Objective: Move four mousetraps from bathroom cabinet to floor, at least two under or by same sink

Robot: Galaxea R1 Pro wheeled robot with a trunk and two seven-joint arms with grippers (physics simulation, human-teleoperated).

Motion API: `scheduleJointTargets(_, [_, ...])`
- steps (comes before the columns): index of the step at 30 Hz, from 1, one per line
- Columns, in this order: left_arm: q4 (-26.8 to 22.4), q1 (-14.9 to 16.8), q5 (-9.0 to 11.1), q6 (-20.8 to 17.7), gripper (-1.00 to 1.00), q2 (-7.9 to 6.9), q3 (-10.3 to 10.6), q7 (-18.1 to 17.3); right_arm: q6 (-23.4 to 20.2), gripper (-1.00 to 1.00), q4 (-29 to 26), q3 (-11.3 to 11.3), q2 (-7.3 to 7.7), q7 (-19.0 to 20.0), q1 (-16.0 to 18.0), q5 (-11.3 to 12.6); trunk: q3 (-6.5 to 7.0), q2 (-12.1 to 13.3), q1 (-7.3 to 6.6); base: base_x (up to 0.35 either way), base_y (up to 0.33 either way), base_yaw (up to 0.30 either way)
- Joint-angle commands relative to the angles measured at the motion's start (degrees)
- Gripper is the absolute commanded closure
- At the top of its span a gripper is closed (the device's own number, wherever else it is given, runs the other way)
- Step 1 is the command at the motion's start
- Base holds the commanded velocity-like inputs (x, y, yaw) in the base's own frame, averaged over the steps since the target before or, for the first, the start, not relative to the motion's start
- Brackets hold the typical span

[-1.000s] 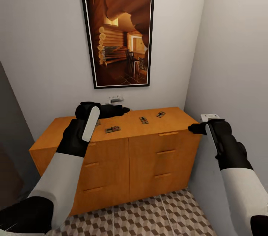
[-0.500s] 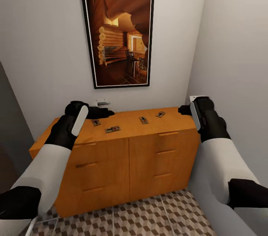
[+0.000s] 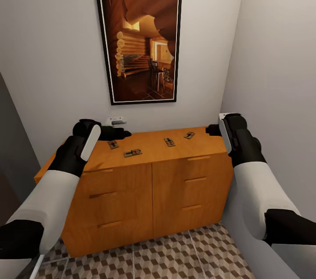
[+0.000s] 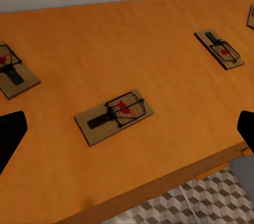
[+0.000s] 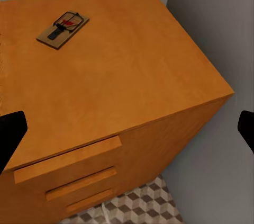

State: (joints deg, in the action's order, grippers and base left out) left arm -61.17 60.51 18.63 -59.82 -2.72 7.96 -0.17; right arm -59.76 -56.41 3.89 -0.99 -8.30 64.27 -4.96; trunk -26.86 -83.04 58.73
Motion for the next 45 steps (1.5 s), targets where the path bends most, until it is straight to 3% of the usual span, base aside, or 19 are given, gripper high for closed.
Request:
scheduleJointTargets(1, [-0.1,0.0,0.0,-0.2,-1.0,-0.05,0.2,0.0,-0.2,-1.0,0.0,0.2,-0.08,0.3,0.1,-0.5,-0.07,0.0,0.0,0.0,0.0,0.0])
scheduleJointTargets(11, [0.7,0.0,-0.1,-0.2,-1.0,-0.3,0.3,-0.1,-0.2,-1.0,0.1,0.2,-0.39,0.4,0.1,-0.3,-0.07,0.0,0.0,0.144,0.07,0.0])
scheduleJointTargets(23, [0.8,0.1,0.1,-0.2,-1.0,-1.44,0.3,-0.1,-0.2,-1.0,0.3,0.2,-2.49,0.1,0.1,-0.4,-0.07,0.0,0.0,0.305,0.087,0.0])
scheduleJointTargets(39, [1.5,0.1,0.1,-0.2,-1.0,-1.1,0.3,-0.1,-0.2,-1.0,2.6,0.3,-2.46,0.4,0.1,-0.4,-0.07,0.0,0.0,0.082,0.008,0.0])
scheduleJointTargets(45, [6.3,0.1,-0.2,-0.2,-1.0,-1.18,0.3,-0.2,-0.2,-1.0,3.1,0.2,-2.21,0.6,0.1,-0.4,-0.07,0.0,0.0,0.003,0.0,0.0])
